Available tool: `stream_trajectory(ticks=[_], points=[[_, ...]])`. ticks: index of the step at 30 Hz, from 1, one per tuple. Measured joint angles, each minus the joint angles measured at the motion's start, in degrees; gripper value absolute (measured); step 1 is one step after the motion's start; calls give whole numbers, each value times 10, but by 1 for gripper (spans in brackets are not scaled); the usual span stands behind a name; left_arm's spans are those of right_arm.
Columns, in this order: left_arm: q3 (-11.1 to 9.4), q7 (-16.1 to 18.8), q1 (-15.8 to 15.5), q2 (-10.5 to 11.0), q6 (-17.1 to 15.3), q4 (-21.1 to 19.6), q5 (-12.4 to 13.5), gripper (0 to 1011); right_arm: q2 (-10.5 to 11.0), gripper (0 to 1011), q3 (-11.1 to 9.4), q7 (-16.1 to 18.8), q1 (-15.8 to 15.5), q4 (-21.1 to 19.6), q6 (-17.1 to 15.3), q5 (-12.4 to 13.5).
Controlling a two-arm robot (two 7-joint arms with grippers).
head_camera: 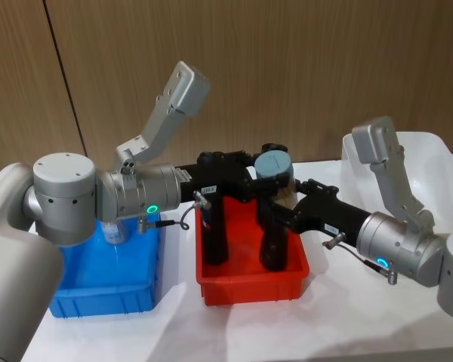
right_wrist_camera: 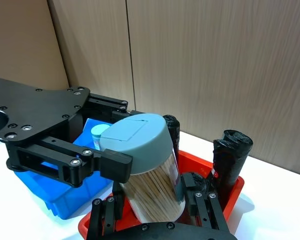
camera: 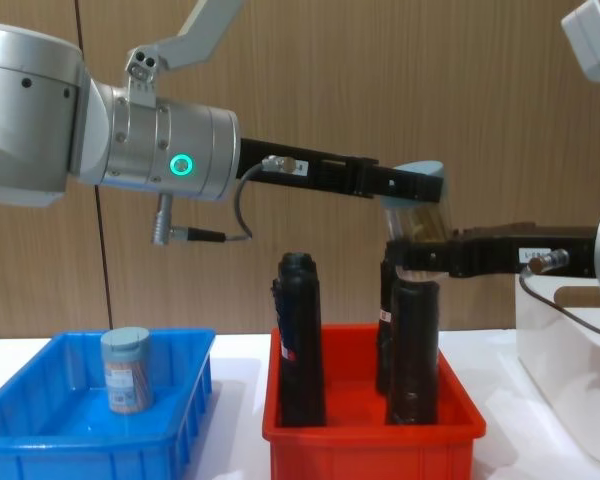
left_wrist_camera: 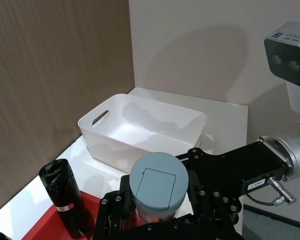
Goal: Pick the cotton swabs from the blue box and place them into the white box.
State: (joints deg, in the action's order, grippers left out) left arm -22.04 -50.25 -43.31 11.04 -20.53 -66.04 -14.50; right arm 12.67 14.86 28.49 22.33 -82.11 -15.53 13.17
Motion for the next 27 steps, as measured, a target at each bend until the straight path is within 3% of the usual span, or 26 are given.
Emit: stream_trajectory(ticks=[11, 22, 27], points=[[0, 0, 0, 0, 0, 0, 1, 666, 3, 673, 2, 5, 0, -6, 3, 4], [-1, 0, 0, 0, -1, 1, 2, 973, 5, 670, 4, 5, -2, -14, 8, 8], [0, 0, 0, 0, -1, 1, 2, 1004, 6, 670, 5, 5, -3, -15, 9, 10]])
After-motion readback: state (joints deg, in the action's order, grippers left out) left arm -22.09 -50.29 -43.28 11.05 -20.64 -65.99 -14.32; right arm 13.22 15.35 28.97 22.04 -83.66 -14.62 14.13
